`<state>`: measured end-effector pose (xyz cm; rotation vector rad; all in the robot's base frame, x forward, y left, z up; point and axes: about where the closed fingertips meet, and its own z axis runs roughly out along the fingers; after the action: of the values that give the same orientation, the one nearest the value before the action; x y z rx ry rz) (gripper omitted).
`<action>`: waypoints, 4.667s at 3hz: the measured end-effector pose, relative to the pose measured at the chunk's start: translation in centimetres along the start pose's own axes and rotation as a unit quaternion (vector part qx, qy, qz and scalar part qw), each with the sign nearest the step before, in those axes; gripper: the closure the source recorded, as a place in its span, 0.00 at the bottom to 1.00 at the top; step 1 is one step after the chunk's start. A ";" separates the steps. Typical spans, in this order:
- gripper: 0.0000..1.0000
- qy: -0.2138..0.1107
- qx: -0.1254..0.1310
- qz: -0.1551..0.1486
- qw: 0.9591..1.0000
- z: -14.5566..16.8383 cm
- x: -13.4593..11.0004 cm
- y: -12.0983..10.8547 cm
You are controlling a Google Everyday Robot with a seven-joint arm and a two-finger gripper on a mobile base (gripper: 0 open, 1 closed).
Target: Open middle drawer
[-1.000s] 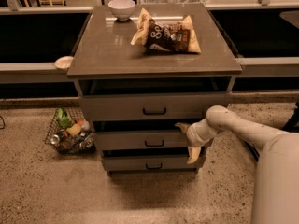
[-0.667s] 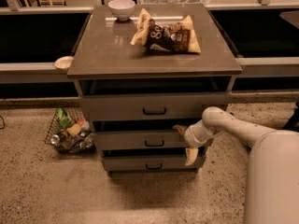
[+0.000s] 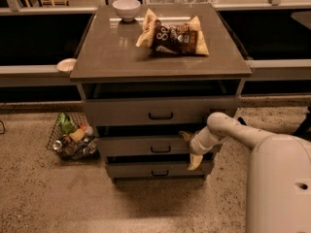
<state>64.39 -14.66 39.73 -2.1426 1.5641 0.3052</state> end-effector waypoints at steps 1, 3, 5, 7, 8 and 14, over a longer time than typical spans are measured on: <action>0.41 0.000 0.018 -0.011 1.000 -1.8 -0.7 -0.3; 0.94 -0.026 0.053 -0.027 0.998 -6.0 -2.5 -0.6; 0.58 -0.046 0.058 -0.020 0.997 -6.2 -2.8 -0.8; 0.11 -0.027 0.041 -0.025 0.998 -5.6 -2.9 -0.4; 0.00 -0.009 0.032 -0.025 0.999 -5.3 -2.7 0.1; 0.61 -0.038 -0.034 0.037 0.998 -1.4 -1.3 0.9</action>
Offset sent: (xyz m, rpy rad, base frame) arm -0.0066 -0.0185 0.0835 0.0590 -0.1486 -0.0017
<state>62.97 -14.53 41.29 -2.1013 1.6143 0.4657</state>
